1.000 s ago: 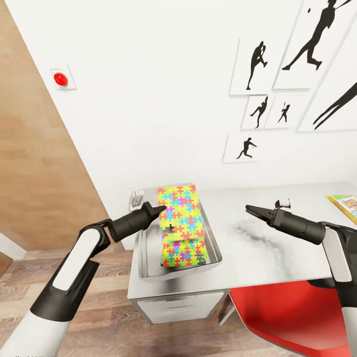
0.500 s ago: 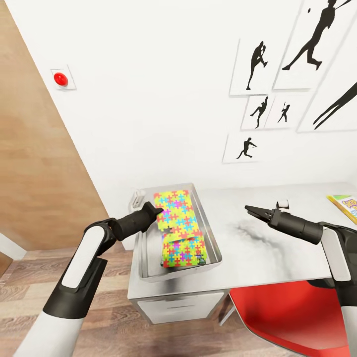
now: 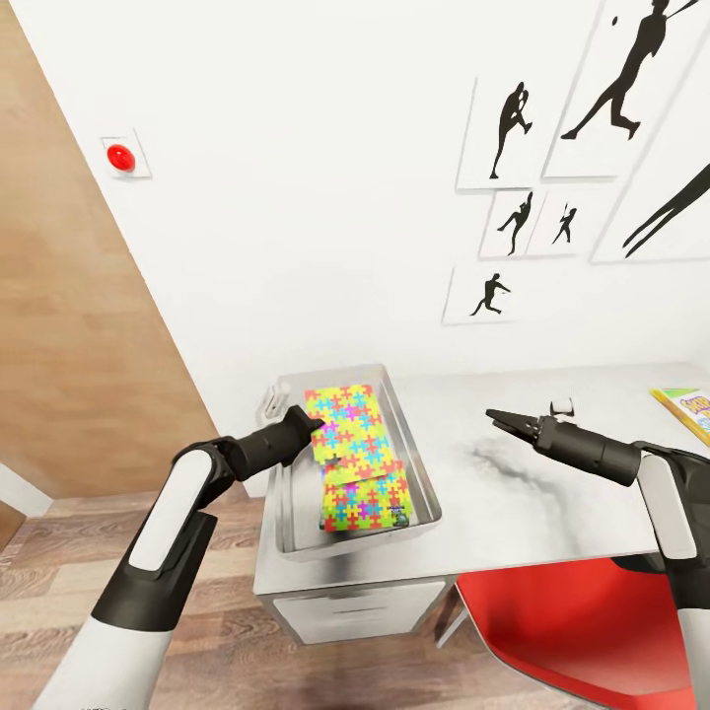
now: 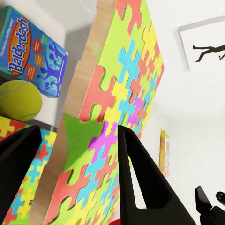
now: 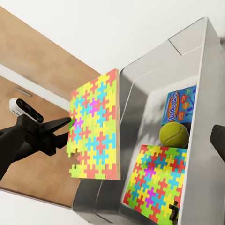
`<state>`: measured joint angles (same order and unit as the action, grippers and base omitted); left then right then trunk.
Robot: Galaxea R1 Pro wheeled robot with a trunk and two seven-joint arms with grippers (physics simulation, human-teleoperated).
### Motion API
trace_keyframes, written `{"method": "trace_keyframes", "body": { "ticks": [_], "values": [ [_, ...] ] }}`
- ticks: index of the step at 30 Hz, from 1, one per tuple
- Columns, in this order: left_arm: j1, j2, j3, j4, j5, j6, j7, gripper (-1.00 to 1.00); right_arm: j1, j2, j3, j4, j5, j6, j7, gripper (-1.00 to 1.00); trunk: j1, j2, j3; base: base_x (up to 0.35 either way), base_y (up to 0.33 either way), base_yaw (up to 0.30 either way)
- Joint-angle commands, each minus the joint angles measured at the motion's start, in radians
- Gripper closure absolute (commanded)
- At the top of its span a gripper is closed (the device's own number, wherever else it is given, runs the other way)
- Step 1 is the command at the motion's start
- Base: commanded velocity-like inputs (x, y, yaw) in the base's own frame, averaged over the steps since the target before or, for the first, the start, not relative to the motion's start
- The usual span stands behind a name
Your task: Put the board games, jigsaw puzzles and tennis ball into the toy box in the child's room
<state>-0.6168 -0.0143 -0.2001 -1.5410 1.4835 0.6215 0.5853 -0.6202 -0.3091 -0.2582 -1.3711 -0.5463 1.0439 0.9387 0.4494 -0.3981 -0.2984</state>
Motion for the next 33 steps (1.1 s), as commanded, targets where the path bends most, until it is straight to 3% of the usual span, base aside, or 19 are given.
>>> {"method": "trace_keyframes", "body": {
  "ticks": [1, 20, 33],
  "values": [
    [-0.001, -0.001, 0.001, 0.006, 0.010, 0.000, 0.011, 1.00, -0.001, 0.000, -0.001, 0.000, 0.004, 0.003, 0.005, -1.00, 0.001, -0.002, -0.002, 0.000, 0.000, 0.000],
    [-0.003, -0.003, -0.006, 0.047, 0.001, 0.000, -0.004, 1.00, 0.000, -0.002, -0.002, -0.007, 0.002, 0.003, 0.003, -1.00, 0.001, -0.002, -0.020, 0.000, 0.000, 0.000],
    [-0.017, -0.003, -0.007, 0.142, -0.082, 0.001, -0.100, 1.00, 0.000, -0.002, -0.003, -0.014, 0.002, 0.003, 0.003, -1.00, 0.001, -0.002, -0.041, 0.000, 0.000, 0.000]
  ]
}}
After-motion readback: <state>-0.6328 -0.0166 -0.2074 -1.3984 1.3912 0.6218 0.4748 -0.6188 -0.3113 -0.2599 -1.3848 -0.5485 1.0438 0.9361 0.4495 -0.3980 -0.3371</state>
